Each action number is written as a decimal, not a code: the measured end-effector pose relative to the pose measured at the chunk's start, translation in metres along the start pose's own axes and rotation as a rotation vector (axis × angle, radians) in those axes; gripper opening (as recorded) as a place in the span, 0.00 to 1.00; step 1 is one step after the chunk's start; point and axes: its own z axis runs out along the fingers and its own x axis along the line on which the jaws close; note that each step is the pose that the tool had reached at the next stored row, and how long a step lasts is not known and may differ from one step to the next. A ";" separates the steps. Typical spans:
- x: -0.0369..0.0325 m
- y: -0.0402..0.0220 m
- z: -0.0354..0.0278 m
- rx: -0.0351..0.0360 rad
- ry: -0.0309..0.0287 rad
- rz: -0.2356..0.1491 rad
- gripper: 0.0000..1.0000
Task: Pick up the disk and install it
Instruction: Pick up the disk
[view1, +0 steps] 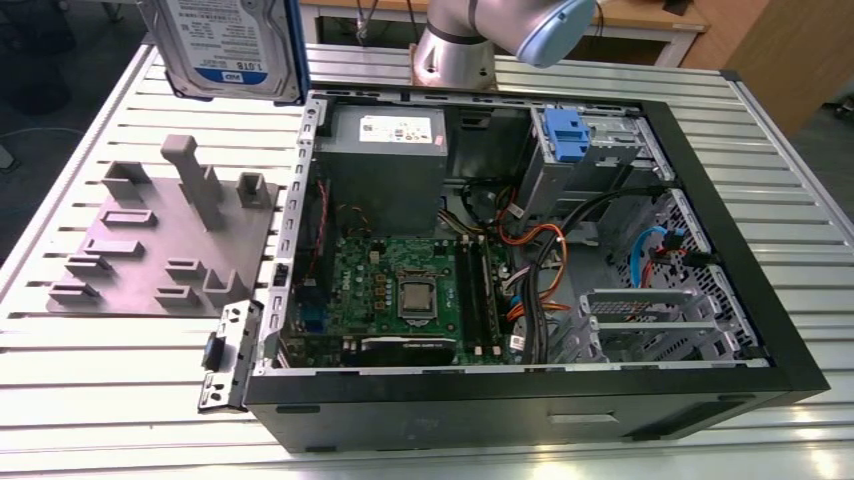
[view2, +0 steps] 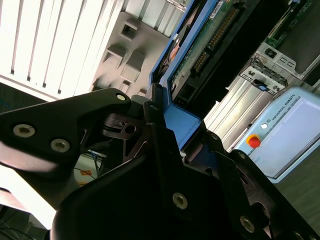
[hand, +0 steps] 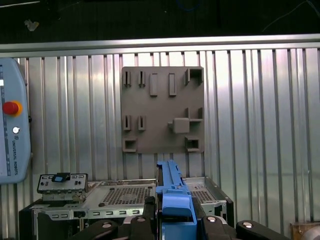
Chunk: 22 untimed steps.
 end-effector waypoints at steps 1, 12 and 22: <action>0.0000 -0.0005 0.0000 0.0000 -0.0001 0.000 0.36; -0.0002 -0.0074 -0.0001 -0.0001 0.0000 0.000 0.36; -0.0002 -0.0078 -0.0001 -0.0001 0.0000 0.000 0.36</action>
